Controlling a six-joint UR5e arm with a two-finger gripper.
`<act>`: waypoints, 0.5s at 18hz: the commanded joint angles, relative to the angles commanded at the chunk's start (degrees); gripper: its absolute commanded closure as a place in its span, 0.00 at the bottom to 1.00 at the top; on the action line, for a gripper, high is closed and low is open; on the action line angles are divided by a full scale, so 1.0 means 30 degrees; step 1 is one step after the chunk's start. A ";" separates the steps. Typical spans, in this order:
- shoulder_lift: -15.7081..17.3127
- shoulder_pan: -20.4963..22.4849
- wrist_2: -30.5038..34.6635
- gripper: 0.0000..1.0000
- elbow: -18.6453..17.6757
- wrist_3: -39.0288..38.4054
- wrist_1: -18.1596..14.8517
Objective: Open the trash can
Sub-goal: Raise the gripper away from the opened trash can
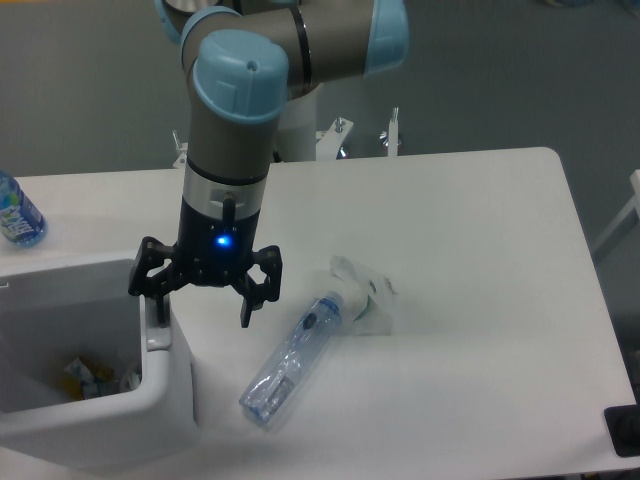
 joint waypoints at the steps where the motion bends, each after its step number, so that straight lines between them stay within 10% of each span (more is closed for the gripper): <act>1: 0.0058 0.0000 0.0000 0.00 0.0117 0.0058 0.0029; 9: 0.0557 0.2371 0.0321 0.00 0.1058 0.3596 0.1084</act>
